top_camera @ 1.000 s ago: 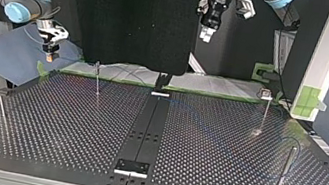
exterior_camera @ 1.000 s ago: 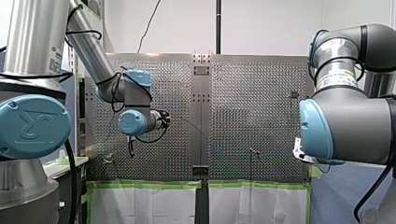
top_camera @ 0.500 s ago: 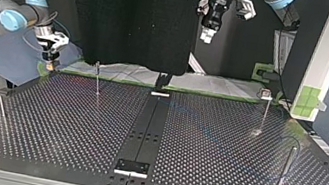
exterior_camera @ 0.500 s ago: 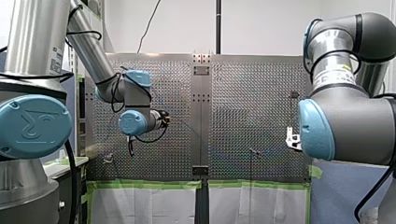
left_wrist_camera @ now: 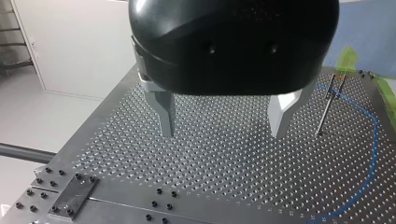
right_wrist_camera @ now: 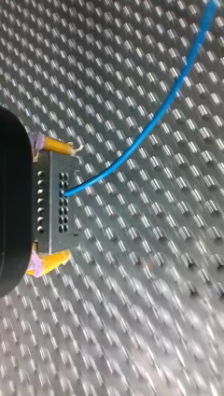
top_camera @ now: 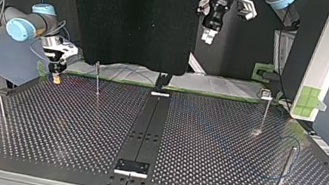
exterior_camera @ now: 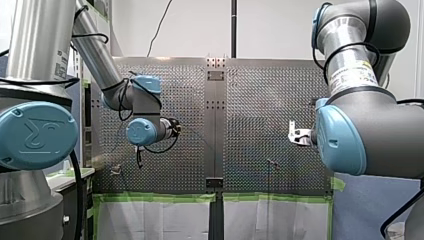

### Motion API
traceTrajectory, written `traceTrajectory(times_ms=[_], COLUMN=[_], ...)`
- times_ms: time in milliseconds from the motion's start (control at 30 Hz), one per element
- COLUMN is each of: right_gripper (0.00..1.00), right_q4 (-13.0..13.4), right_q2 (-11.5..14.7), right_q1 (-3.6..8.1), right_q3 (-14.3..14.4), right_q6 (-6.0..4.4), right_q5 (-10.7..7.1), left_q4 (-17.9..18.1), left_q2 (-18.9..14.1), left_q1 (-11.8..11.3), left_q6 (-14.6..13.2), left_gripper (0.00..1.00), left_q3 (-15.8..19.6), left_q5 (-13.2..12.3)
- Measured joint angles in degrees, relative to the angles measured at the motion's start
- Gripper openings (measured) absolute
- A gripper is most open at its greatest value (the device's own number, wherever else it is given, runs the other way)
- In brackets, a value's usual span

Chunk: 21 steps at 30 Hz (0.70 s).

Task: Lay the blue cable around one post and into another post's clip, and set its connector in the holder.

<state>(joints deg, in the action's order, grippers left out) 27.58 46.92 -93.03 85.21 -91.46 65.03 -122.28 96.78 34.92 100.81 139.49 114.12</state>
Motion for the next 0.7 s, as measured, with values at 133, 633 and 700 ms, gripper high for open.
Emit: traceTrajectory(times_ms=[133, 633, 700], right_gripper=[0.00, 0.00, 0.00], right_q4=[-0.7, -3.4, -3.7], right_q2=[1.9, 8.8, 9.3], right_q1=[-0.62, -2.15, -2.25], right_q3=[0.0, 0.0, 0.0], right_q6=[-0.10, -0.22, -0.25], right_q5=[0.25, 4.30, 4.53], left_q4=[0.0, 0.0, 0.0], left_q2=[0.0, 0.0, 0.0], left_q1=[-0.2, -0.3, -0.3], left_q6=[0.0, 0.0, 0.0], left_gripper=[1.00, 1.00, 1.00], left_q3=[0.0, 0.1, 0.1], left_q5=[0.0, 0.0, 0.0])
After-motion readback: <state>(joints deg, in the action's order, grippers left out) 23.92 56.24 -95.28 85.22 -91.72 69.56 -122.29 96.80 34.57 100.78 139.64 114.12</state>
